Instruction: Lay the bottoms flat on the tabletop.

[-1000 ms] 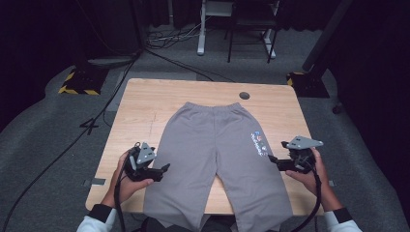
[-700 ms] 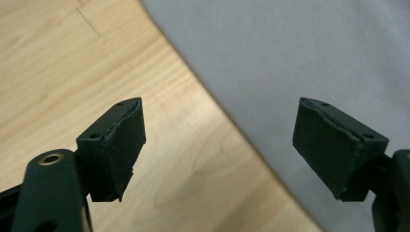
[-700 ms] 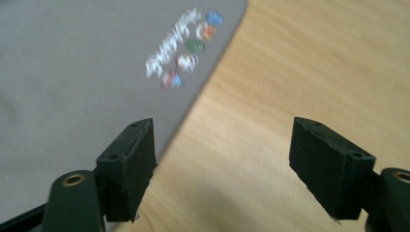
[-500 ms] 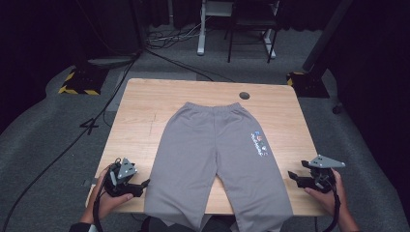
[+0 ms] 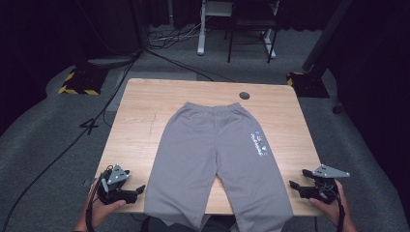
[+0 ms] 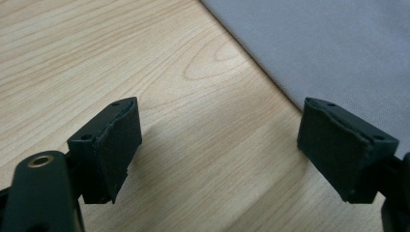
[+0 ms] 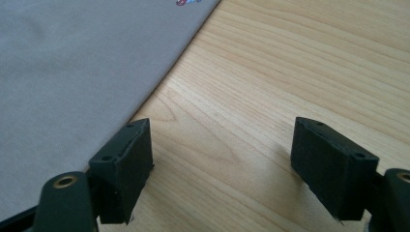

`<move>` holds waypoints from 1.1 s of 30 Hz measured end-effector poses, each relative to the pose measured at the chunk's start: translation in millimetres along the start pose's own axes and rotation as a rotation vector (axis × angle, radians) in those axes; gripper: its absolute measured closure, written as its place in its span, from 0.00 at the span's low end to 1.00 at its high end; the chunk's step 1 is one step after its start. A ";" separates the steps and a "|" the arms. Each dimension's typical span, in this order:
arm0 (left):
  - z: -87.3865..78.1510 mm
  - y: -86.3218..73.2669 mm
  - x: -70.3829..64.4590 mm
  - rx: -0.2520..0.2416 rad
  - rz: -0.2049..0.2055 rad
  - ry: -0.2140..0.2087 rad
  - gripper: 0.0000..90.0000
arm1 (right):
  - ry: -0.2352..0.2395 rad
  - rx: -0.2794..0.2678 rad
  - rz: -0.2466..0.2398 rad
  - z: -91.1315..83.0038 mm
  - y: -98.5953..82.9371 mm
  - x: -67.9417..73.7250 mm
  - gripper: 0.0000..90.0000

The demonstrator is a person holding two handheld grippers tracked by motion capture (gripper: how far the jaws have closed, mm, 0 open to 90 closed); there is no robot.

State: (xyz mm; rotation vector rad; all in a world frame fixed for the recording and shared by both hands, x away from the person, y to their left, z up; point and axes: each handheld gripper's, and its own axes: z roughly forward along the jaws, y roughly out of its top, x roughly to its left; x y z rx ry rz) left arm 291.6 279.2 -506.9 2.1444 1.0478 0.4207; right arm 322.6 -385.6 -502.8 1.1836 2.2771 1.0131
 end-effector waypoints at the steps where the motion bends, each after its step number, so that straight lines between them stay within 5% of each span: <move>1: 0.1 -1.6 -0.1 -0.011 -0.006 0.002 0.17 | 0.000 0.000 0.000 0.1 0.0 0.0 0.25; 33: 1.8 1.0 -0.4 -0.005 -0.022 0.019 0.17 | -0.032 0.000 0.024 1.2 0.8 -1.0 0.24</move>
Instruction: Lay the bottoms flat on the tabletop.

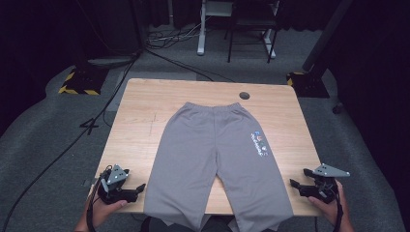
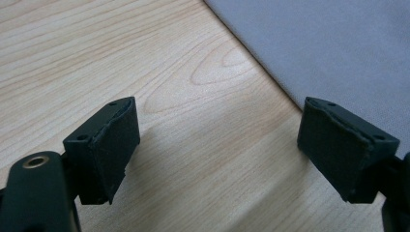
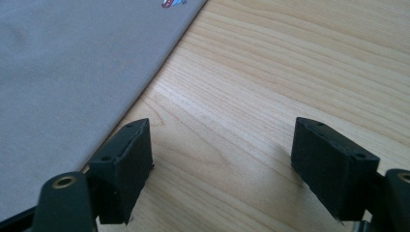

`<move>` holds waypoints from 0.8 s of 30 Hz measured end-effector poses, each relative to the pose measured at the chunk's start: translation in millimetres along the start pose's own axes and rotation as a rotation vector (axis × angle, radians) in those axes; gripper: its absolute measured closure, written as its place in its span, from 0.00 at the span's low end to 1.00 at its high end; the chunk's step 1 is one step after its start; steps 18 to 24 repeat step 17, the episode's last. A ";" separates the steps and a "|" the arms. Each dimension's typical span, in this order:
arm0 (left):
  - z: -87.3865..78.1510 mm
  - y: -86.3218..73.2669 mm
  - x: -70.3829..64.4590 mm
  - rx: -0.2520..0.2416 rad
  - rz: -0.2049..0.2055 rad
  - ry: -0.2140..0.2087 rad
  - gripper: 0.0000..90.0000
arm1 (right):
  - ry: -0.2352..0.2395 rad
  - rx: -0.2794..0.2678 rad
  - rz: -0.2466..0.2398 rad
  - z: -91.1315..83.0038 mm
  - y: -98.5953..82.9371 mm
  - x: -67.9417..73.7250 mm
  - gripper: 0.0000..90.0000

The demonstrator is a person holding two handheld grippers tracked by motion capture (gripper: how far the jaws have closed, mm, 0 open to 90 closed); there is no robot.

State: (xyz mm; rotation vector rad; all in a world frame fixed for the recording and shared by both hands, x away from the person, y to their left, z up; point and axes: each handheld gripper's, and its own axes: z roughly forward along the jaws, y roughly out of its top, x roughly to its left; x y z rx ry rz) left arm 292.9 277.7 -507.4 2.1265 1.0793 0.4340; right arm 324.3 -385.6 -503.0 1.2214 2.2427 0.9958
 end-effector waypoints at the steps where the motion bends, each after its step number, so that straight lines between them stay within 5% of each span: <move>1: 0.0 0.0 -0.1 0.001 -0.001 0.001 0.17 | 0.000 0.000 0.001 0.0 0.0 0.1 0.24; 24: -0.2 0.0 0.5 0.001 0.003 -0.002 0.17 | 0.002 -0.001 -0.001 0.5 0.3 -0.2 0.25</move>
